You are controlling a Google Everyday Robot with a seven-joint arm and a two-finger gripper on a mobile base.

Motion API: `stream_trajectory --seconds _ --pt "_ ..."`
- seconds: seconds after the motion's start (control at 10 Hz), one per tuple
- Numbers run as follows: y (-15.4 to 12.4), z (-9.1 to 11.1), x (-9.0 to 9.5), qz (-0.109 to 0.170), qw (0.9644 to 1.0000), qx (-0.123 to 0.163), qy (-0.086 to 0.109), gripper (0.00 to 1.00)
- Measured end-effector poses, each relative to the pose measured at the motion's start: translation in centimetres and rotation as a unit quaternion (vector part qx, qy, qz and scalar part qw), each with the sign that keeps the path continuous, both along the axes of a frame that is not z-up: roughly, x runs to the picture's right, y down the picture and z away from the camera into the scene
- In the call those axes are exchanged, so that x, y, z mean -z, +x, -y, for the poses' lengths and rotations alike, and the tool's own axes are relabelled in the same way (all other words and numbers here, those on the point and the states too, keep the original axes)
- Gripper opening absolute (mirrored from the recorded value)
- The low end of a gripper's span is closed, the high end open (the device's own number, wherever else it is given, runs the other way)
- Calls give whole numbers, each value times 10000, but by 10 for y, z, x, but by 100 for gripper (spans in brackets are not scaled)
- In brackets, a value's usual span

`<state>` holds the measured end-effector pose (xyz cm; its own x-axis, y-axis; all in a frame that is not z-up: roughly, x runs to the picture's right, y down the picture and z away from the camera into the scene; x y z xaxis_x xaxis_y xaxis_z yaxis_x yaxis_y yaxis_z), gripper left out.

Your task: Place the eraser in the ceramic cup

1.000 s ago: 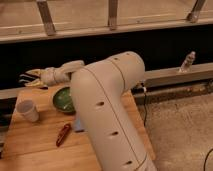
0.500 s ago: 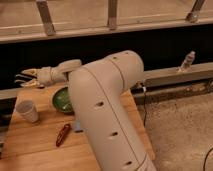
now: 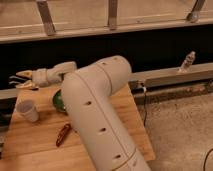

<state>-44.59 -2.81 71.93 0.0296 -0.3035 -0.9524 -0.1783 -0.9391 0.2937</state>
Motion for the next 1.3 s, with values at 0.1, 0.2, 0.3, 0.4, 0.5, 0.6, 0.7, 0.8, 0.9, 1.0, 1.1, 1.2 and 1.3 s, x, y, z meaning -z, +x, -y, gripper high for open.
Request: stream_trajectory --seconds 0.1,0.2,0.3,0.4,0.5,0.6,0.7,0.8,0.9,1.0,1.1,1.2,1.3 --pt "-11 -6 0 83 10000 27 -46 0" --pt "-17 -9 2 128 9999 47 -58 0" --pt "-22 -11 5 155 9998 75 -50 0" --pt "-27 -9 14 172 9998 92 7 0" --pt "-28 -7 20 173 9998 90 94 0" --pt "-28 -4 27 175 9997 82 153 0" --pt "-30 -2 35 174 9996 81 219 0" --pt "-33 -6 43 157 9995 78 280 0" --pt "-34 -11 49 137 9994 59 308 0" --pt "-29 -15 53 85 9995 1 313 0" --pt "-23 -20 57 44 9994 -97 317 0" --pt "-14 -25 60 -6 9992 -208 327 0" --pt "-9 -28 61 -45 9990 -291 333 0"
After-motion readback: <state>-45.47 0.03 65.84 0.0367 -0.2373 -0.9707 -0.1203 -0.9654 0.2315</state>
